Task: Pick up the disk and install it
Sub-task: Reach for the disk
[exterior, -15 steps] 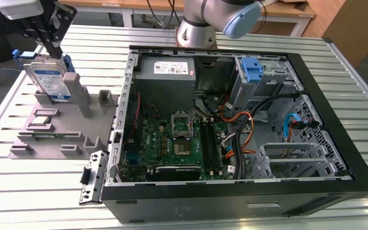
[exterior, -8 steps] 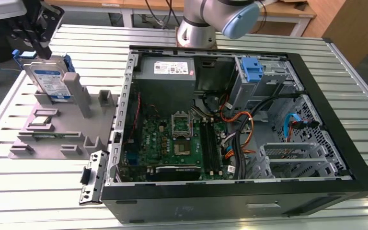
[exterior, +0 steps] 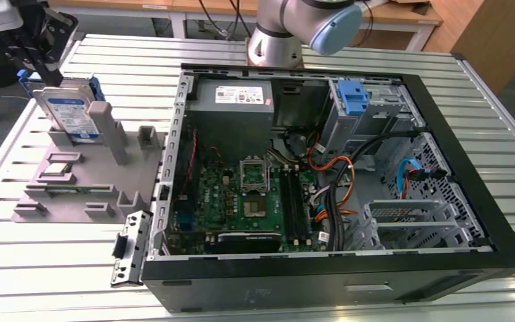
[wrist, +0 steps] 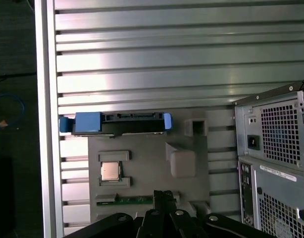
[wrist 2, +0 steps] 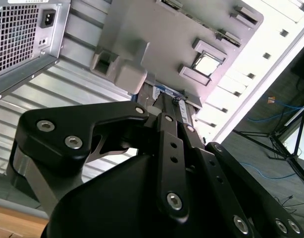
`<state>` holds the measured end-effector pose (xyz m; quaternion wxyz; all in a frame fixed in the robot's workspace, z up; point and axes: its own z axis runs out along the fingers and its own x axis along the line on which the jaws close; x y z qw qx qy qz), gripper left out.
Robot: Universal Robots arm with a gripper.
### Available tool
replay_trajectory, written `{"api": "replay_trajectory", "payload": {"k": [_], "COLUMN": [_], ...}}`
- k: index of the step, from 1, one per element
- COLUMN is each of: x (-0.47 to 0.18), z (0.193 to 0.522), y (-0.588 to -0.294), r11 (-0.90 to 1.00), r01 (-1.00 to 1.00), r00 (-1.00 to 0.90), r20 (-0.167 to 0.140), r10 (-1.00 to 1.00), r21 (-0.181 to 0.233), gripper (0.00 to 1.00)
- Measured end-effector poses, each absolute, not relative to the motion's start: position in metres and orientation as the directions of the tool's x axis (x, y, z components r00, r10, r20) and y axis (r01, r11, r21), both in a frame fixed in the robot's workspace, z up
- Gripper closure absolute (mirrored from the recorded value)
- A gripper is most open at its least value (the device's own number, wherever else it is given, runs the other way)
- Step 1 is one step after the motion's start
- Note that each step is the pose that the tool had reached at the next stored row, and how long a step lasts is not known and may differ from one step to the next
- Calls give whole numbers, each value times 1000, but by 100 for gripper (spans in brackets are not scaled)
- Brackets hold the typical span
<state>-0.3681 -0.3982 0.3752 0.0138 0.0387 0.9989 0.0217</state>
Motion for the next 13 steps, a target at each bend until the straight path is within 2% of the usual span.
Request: {"api": "replay_trajectory", "payload": {"k": [13], "x": [-386], "z": [364], "y": [-385], "r11": [996], "r01": [78], "r00": [-997], "r20": [-26], "r10": [79], "r21": [44], "gripper": [90]}}
